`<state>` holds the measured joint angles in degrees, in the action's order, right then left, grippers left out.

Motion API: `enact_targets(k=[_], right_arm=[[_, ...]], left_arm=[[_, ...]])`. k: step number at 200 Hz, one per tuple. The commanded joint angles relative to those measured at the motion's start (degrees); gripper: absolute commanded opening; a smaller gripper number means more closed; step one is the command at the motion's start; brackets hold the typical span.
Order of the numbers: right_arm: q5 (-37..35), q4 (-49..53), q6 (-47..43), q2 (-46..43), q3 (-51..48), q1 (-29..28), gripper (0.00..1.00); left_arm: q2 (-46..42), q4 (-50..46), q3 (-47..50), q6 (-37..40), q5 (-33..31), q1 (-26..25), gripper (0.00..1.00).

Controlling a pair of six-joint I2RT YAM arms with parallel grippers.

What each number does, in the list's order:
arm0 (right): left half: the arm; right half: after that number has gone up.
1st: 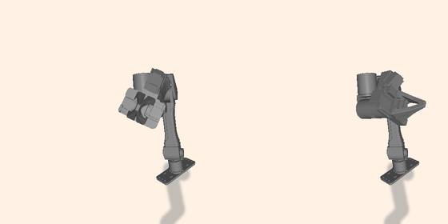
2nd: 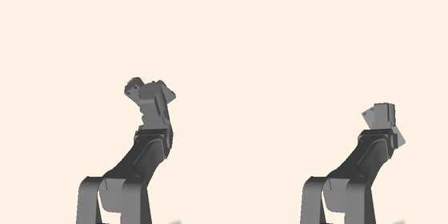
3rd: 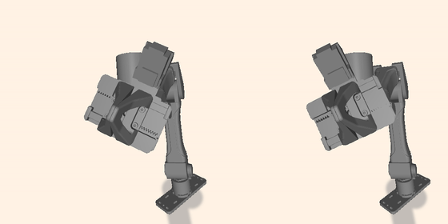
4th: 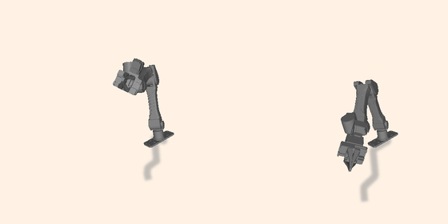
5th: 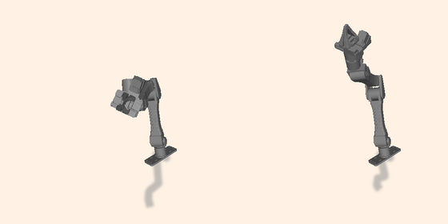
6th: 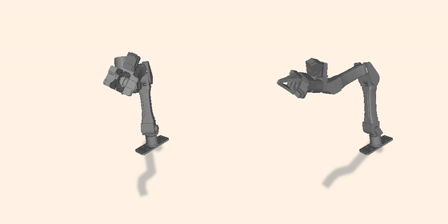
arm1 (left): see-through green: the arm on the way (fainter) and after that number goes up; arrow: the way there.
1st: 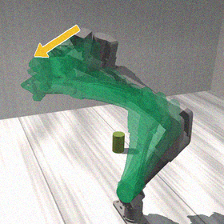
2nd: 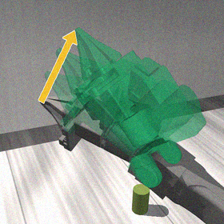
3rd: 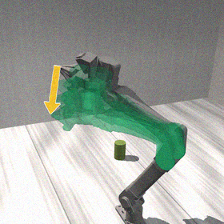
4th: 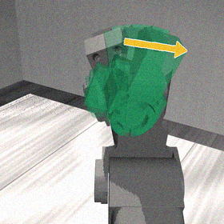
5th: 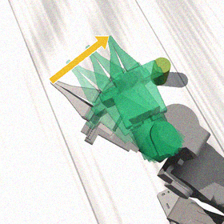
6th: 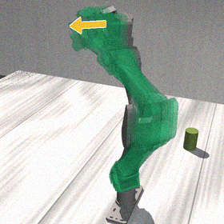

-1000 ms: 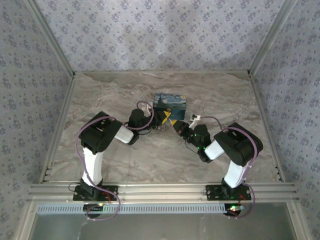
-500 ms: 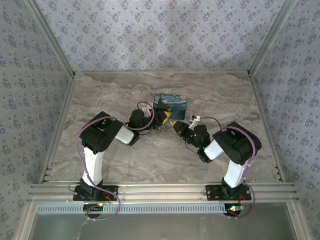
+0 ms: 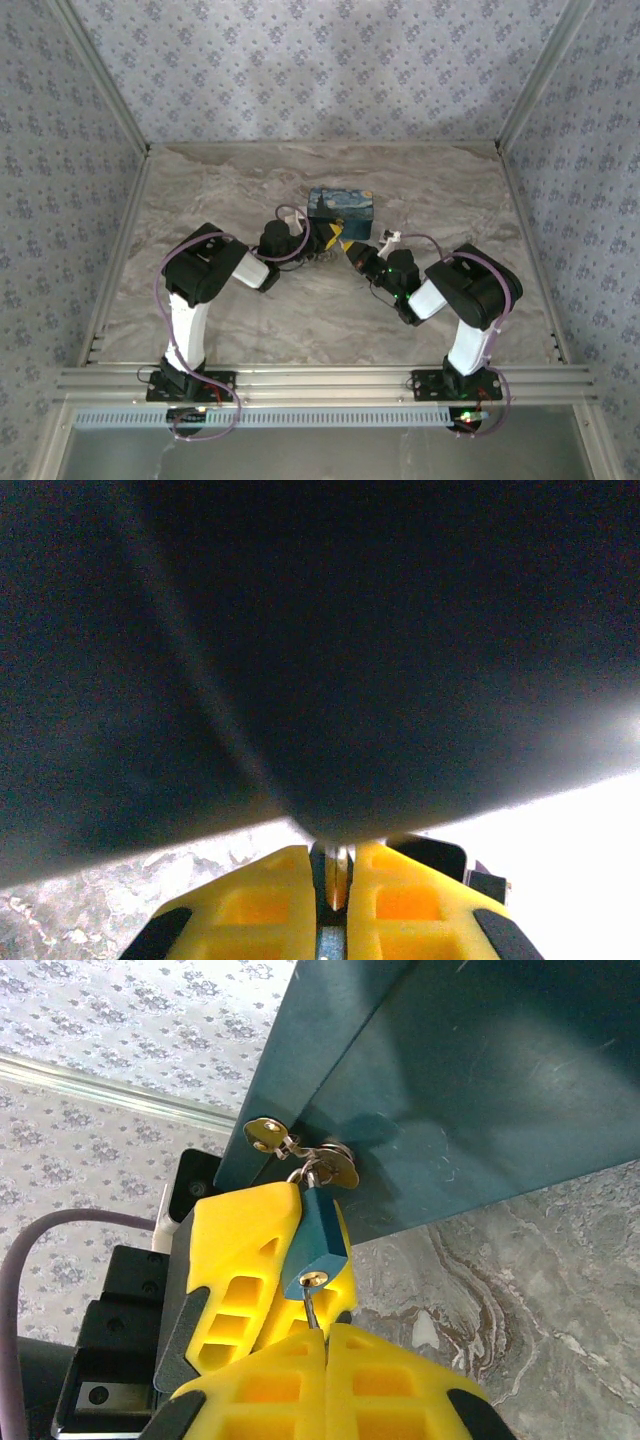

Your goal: Unlock a padlock with a key

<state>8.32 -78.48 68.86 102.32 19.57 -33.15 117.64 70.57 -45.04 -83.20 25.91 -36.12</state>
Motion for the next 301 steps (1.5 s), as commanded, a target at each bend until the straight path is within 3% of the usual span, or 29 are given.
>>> enact_targets(k=[1, 301], right_arm=[[-1.63, -1.56, 0.88, 0.6, 1.02, 0.24, 0.0], [-2.29, -1.57, 1.36, 1.91, 2.25, 1.25, 0.0]], left_arm=[[0.9, 4.8, 0.03, -0.29, -0.45, -0.53, 0.0], [2.11, 8.29, -0.77, -2.76, -1.44, -1.78, 0.0]])
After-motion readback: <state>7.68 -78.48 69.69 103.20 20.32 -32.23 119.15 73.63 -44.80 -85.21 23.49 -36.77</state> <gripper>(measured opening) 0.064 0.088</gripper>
